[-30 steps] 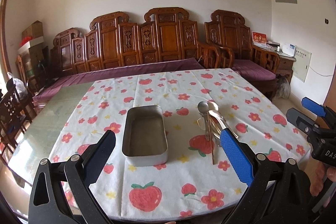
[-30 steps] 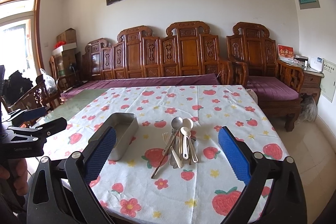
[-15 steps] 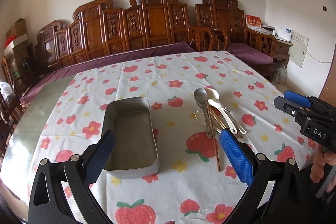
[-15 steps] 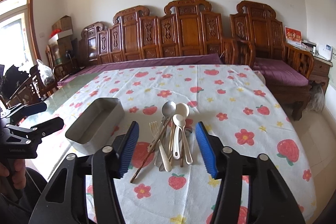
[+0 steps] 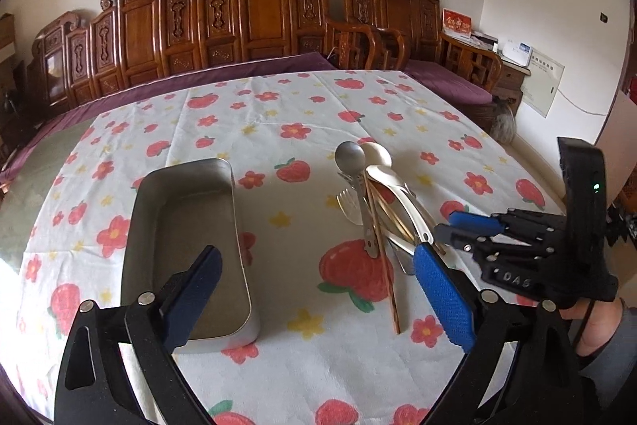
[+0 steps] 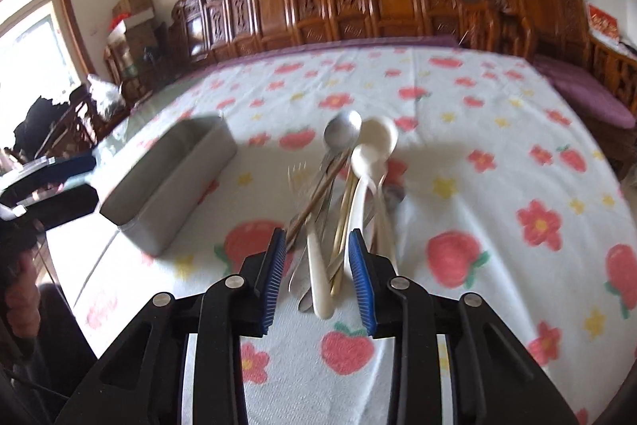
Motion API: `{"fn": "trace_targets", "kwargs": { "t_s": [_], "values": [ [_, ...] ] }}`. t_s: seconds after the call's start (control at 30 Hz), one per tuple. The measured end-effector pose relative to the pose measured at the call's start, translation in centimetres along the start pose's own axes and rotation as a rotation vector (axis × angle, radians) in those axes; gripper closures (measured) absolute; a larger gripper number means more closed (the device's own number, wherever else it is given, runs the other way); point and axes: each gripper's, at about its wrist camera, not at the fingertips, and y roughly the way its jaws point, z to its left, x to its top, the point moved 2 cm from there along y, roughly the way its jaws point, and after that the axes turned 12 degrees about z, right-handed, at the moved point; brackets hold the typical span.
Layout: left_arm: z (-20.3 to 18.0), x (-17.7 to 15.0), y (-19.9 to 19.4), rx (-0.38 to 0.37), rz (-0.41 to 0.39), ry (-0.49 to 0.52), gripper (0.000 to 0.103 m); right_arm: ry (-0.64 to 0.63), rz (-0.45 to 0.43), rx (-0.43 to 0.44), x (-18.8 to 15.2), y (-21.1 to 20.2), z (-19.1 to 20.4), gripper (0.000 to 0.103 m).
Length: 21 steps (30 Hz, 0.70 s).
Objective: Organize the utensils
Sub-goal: 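Move both tools down toward the utensil pile, then grasp a wooden chopstick with the left tool while the right tool grasps a white plastic spoon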
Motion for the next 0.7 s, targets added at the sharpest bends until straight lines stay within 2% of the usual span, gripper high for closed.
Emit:
{"fn": "trace_targets", "kwargs": {
  "t_s": [0.07,0.13,0.2,0.33,0.4,0.5,0.7],
  "values": [
    [-0.2,0.1,0.7,-0.033,0.021,0.002,0.024,-0.009,0.037,0.002,-0.3,1.4,0.0,0.069],
    [-0.7,0.4,1.5,-0.054,0.035,0.006,0.03,0.009,0.031,-0.002,-0.2,1.3,-0.5,0.069],
    [-1.4,0.8,2.8,-0.07,0.066,0.021,0.042,0.021,0.022,-0.006,-0.1,1.0,-1.2,0.069],
    [-3.4,1.3,5.9,-0.116,0.126,0.067,0.053,0.05,0.028,-0.026,0.1,1.1,-2.7,0.07],
    [-4.2,1.4,7.6,-0.127,0.165,0.081,0.065,0.057,0.027,-0.03,0.0,1.0,-3.1,0.071],
    [-4.9,1.4,10.0,-0.132,0.216,0.082,0.077,0.06,0.019,-0.033,0.2,0.7,-3.4,0.071],
    [-5.6,1.2,12.0,-0.112,0.253,0.1,0.083,0.064,0.017,-0.039,0.3,0.7,-3.7,0.071]
  ]
}}
